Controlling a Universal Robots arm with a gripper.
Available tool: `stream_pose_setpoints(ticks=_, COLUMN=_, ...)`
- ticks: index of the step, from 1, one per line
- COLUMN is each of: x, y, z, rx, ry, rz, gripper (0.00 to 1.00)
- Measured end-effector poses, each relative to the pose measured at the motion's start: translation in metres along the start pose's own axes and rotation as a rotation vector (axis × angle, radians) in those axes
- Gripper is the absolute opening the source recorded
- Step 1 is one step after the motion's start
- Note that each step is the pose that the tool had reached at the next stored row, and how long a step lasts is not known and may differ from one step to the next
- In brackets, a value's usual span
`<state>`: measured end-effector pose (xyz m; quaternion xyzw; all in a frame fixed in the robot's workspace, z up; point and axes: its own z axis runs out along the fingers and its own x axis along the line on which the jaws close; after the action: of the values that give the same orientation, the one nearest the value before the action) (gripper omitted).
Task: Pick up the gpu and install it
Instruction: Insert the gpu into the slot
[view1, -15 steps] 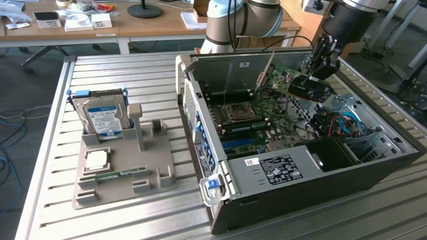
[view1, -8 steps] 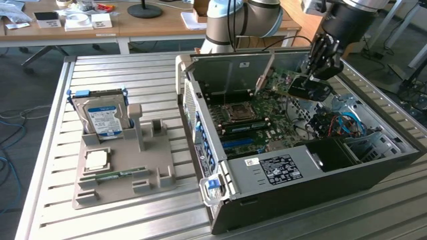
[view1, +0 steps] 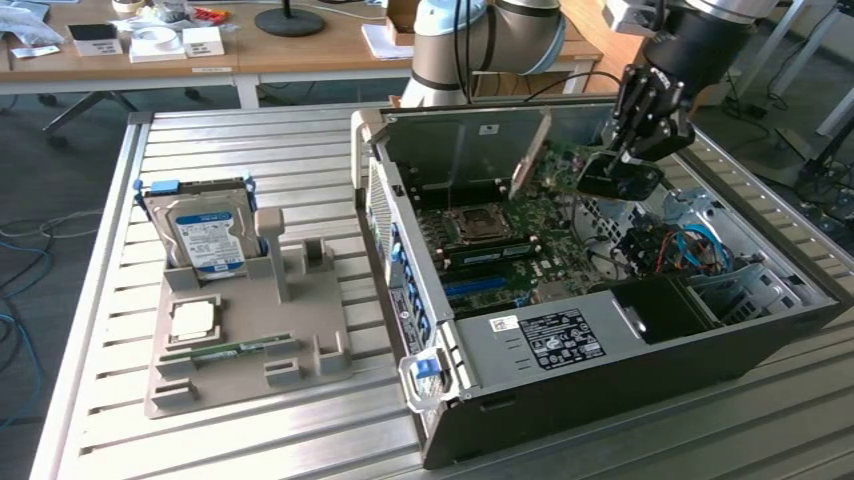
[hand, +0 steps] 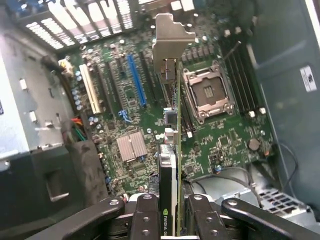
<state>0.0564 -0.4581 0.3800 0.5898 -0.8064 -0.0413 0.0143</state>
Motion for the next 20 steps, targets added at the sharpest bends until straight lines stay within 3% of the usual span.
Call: stream_pose_setpoints(ticks=20, x=0.0, y=0.0, z=0.0, rx=-0.0072, ry=0.0235, rz=-0.279, gripper=0.27)
